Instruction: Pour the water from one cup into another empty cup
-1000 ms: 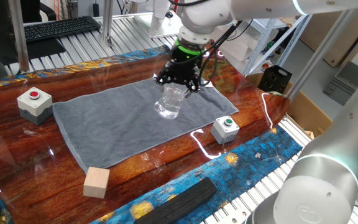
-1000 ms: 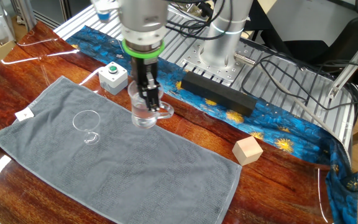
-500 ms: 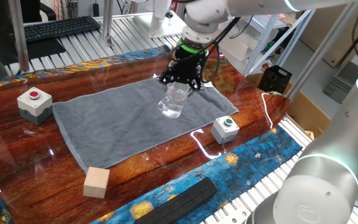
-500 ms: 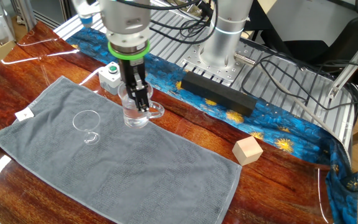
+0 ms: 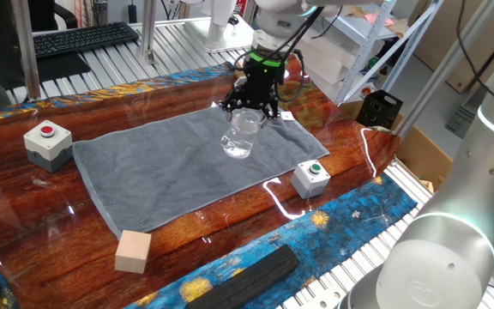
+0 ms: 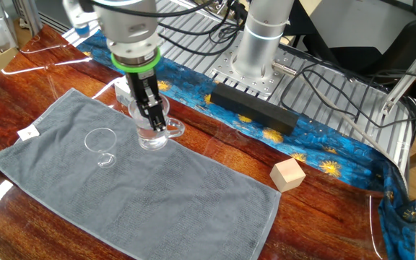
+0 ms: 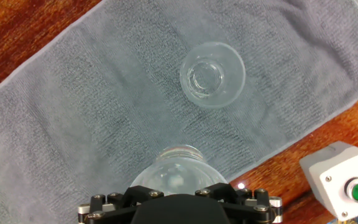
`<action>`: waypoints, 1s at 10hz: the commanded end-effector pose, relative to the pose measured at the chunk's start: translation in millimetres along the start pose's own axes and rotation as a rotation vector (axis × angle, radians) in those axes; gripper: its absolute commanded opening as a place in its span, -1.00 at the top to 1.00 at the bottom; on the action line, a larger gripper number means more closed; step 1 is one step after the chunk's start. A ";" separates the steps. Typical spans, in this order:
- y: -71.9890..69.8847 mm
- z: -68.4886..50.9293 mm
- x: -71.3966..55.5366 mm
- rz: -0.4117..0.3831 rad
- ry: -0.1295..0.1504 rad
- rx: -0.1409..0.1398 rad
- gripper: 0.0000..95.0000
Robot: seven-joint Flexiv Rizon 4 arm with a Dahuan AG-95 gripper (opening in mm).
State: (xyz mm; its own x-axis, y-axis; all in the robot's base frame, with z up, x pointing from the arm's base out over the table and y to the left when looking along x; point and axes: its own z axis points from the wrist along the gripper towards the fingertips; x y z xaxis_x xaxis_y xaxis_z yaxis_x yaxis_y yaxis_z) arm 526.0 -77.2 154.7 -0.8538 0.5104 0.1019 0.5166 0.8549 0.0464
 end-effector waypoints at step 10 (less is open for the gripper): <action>-18.4 9.4 -12.5 -0.043 0.038 -0.008 1.00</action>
State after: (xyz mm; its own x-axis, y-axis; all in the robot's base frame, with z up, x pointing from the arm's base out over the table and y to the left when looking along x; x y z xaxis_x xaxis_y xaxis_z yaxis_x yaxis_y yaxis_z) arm 526.8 -99.8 142.9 -0.8729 0.4677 0.1388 0.4789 0.8758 0.0607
